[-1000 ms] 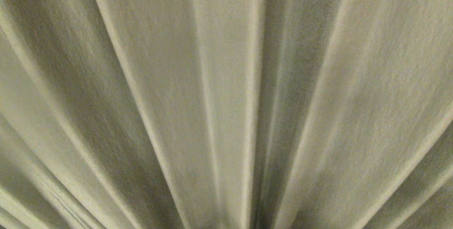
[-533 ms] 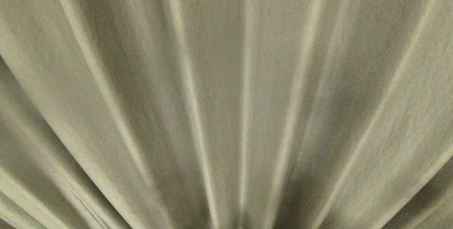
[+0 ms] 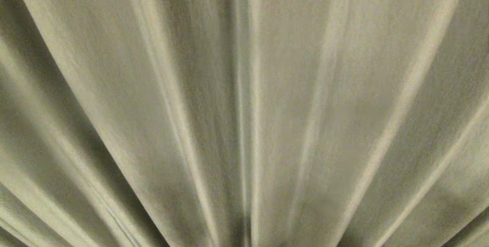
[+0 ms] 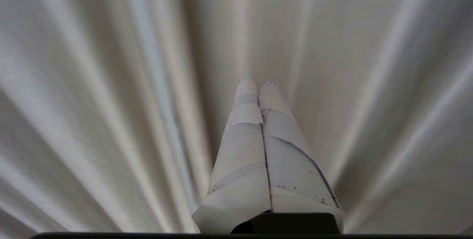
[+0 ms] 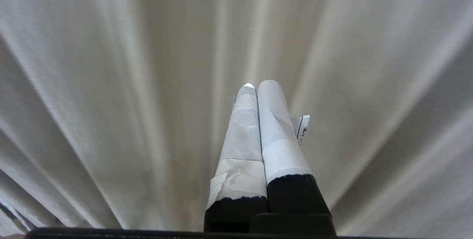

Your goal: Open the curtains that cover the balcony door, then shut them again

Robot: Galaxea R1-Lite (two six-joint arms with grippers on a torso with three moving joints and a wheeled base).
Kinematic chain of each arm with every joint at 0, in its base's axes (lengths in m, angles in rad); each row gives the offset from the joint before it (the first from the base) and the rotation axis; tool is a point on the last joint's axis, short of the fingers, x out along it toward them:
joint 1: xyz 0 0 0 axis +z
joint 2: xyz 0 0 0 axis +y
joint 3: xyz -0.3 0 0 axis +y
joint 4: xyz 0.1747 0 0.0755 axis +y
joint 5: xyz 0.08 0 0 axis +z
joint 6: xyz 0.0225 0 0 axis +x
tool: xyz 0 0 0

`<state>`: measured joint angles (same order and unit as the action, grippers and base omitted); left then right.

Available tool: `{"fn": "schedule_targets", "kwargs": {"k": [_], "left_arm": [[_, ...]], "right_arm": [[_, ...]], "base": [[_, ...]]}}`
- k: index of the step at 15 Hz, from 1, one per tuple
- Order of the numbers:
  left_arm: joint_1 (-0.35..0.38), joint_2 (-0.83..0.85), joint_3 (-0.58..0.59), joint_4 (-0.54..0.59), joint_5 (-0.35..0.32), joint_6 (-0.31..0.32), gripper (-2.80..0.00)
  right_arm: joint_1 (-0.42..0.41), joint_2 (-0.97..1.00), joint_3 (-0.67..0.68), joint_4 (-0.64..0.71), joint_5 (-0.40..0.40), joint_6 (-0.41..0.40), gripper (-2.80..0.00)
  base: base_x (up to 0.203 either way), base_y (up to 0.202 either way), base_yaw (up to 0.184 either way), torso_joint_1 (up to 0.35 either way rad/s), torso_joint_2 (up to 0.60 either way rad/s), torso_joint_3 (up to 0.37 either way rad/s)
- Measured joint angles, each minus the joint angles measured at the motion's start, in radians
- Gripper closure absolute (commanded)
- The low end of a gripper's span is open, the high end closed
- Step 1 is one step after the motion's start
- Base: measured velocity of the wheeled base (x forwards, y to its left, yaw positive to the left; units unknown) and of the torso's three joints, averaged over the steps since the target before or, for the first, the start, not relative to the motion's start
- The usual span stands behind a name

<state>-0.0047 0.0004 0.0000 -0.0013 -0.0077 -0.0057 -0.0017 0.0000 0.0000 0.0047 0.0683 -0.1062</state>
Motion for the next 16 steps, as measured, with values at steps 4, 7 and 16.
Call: {"fn": "schedule_targets", "kwargs": {"k": [4,7,16], "left_arm": [[0.000,0.000,0.000,0.000,0.000,0.001,0.00],[0.000,0.000,0.000,0.000,0.000,0.001,0.00],[0.000,0.000,0.000,0.000,0.000,0.002,0.00]], "right_arm": [[0.000,0.000,0.000,0.000,0.000,0.000,0.00],[0.000,0.000,0.000,0.000,0.000,0.000,0.00],[0.000,0.000,0.000,0.000,0.000,0.000,0.00]], "base": [[0.000,0.181,0.001,0.004,0.00,0.002],[0.000,0.199,-0.001,0.002,0.00,0.005],[0.000,0.192,0.001,0.004,0.00,0.002]]}}
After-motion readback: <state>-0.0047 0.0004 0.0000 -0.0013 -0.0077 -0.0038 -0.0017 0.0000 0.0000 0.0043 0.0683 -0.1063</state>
